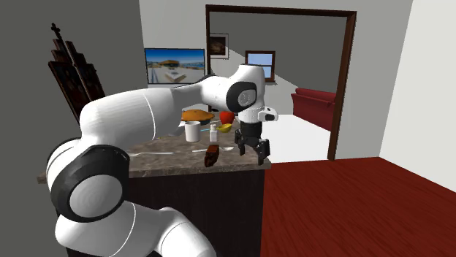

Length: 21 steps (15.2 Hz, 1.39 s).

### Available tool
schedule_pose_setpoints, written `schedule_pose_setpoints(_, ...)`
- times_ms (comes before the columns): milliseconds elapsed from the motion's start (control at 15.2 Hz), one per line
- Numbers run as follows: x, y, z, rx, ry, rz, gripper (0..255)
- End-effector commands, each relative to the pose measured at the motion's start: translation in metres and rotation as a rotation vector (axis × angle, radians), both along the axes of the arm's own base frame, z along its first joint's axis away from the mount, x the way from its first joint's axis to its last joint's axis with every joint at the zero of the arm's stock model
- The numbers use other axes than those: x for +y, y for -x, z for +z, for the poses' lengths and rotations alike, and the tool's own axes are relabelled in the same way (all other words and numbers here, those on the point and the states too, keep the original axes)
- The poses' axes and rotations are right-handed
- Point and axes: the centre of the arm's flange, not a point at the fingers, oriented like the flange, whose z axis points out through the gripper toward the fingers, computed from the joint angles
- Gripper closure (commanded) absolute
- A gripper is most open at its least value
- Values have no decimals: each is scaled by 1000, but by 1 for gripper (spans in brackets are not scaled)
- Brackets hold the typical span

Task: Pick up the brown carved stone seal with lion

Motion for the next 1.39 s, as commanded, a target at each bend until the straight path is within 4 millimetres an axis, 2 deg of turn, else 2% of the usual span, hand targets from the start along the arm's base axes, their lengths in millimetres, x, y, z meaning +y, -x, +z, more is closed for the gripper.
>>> schedule_pose_setpoints(0,0,0,0,0,0,0,0)
schedule_pose_setpoints(462,94,6,11,48,52,251,0)
schedule_pose_setpoints(924,185,34,17,95,105,502,0)
schedule_pose_setpoints(990,191,37,17,99,109,522,0)
schedule_pose_setpoints(1320,191,37,-9,99,109,522,0)
